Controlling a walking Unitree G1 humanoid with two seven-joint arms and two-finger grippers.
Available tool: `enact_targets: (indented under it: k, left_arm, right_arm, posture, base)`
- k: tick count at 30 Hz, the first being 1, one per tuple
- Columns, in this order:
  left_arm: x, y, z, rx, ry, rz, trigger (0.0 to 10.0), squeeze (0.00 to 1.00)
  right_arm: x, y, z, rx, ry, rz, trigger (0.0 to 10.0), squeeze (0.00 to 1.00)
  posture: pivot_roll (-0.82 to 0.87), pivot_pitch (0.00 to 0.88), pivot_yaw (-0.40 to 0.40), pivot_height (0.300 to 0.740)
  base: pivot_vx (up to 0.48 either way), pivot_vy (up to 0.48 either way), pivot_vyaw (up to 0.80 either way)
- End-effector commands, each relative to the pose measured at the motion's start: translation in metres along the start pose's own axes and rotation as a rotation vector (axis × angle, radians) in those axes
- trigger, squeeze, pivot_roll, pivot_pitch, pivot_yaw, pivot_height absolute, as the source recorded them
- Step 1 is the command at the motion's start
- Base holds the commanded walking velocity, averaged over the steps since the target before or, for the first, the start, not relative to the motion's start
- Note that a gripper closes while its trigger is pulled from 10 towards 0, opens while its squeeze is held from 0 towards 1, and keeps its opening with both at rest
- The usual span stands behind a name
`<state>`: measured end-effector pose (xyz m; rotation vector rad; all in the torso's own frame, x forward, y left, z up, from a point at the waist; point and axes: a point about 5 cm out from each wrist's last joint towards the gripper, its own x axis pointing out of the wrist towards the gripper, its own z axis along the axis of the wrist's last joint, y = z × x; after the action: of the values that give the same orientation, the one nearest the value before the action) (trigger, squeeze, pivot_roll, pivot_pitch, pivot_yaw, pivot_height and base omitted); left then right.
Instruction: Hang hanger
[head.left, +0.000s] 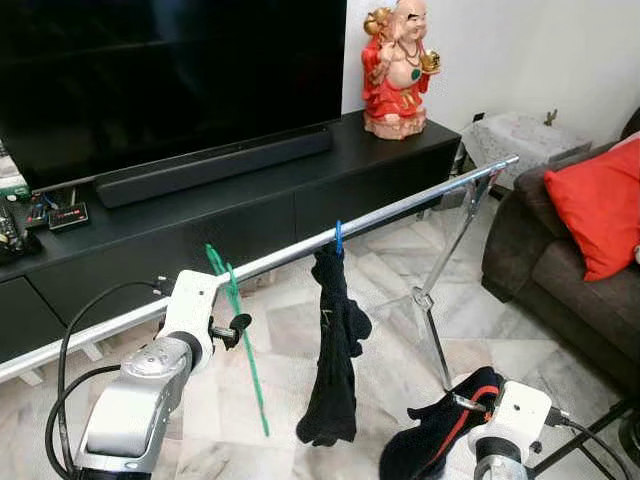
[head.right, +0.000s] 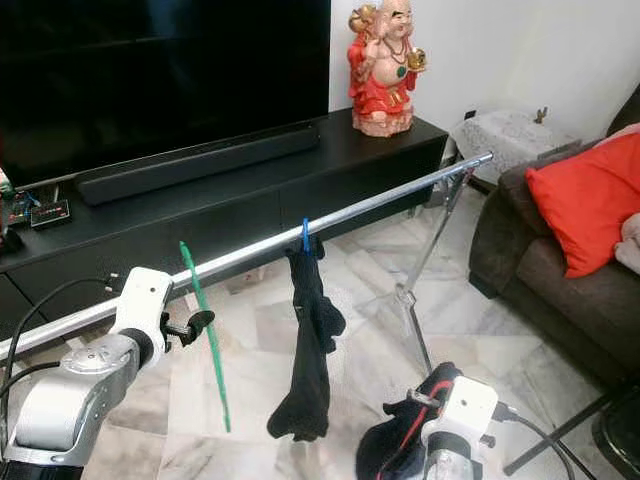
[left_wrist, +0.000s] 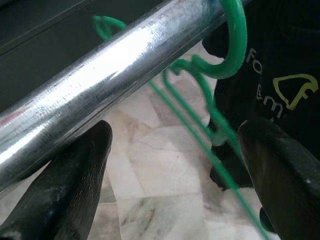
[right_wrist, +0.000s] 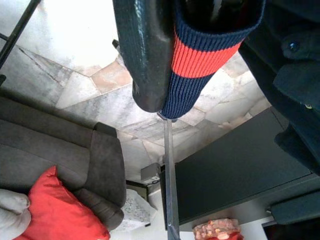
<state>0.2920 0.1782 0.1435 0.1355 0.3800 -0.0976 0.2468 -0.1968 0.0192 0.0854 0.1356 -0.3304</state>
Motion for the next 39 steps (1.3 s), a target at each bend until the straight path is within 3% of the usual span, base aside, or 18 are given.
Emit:
enact_targets:
  k: [1,2,3,9,15,21,27,29,35,39]
  left_arm:
    - [-0.005,-0.001,0.018,0.024,-0.064,-0.011,10.0,1.00]
    - [-0.005,-0.004,0.016,0.029,-0.047,-0.039,10.0,0.69]
    - [-0.005,-0.005,0.015,0.033,-0.043,-0.045,10.0,0.00]
    - [-0.005,-0.013,0.002,0.008,0.011,-0.089,10.0,0.00]
    - [-0.009,-0.011,0.005,-0.036,-0.028,-0.048,10.0,0.00]
    - [-0.015,-0.011,-0.004,-0.054,-0.003,-0.016,10.0,0.00]
    - [-0.005,-0.016,-0.004,-0.069,-0.017,0.034,10.0,0.00]
    - [0.003,-0.025,-0.008,-0.080,-0.004,0.030,10.0,0.00]
    - [0.009,-0.037,-0.005,-0.063,-0.006,-0.009,10.0,0.00]
    - [0.014,-0.036,-0.008,-0.051,-0.007,0.010,10.0,0.00]
  right_arm:
    - [0.001,0.002,0.003,-0.004,-0.018,0.011,10.0,0.00]
    - [0.001,0.003,0.002,-0.003,-0.016,0.012,10.0,0.00]
    - [0.001,0.003,0.002,-0.003,-0.015,0.012,10.0,0.00]
    - [0.001,0.004,0.001,-0.003,-0.011,0.017,10.0,0.00]
    - [0.001,0.003,0.000,-0.004,-0.006,0.017,10.0,0.00]
    - [0.001,0.005,-0.001,-0.005,-0.001,0.022,10.0,0.00]
    - [0.001,0.006,-0.001,-0.001,-0.002,0.023,10.0,0.00]
    - [0.001,0.006,-0.001,-0.001,-0.002,0.020,10.0,0.00]
    - [0.001,0.006,-0.001,0.000,-0.002,0.019,10.0,0.00]
    - [0.001,0.006,-0.001,0.002,-0.002,0.018,10.0,0.00]
  posture:
    - [0.13,0.008,0.011,0.740]
    - [0.13,0.008,0.011,0.740]
    - [0.13,0.008,0.011,0.740]
    - [0.13,0.009,0.011,0.740]
    - [0.13,0.011,0.012,0.740]
    - [0.14,0.012,0.011,0.740]
    - [0.13,0.009,0.015,0.740]
    - [0.13,0.010,0.017,0.740]
    - [0.13,0.010,0.017,0.740]
    - [0.13,0.010,0.019,0.740]
  base:
    - [0.000,0.000,0.00]
    - [0.000,0.000,0.00]
    - [0.000,0.000,0.00]
    - [0.000,0.000,0.00]
    - [0.000,0.000,0.00]
    - [0.000,0.000,0.00]
    - [0.000,0.000,0.00]
    - [0.000,0.000,0.00]
    - [0.000,0.000,0.00]
    - [0.000,0.000,0.00]
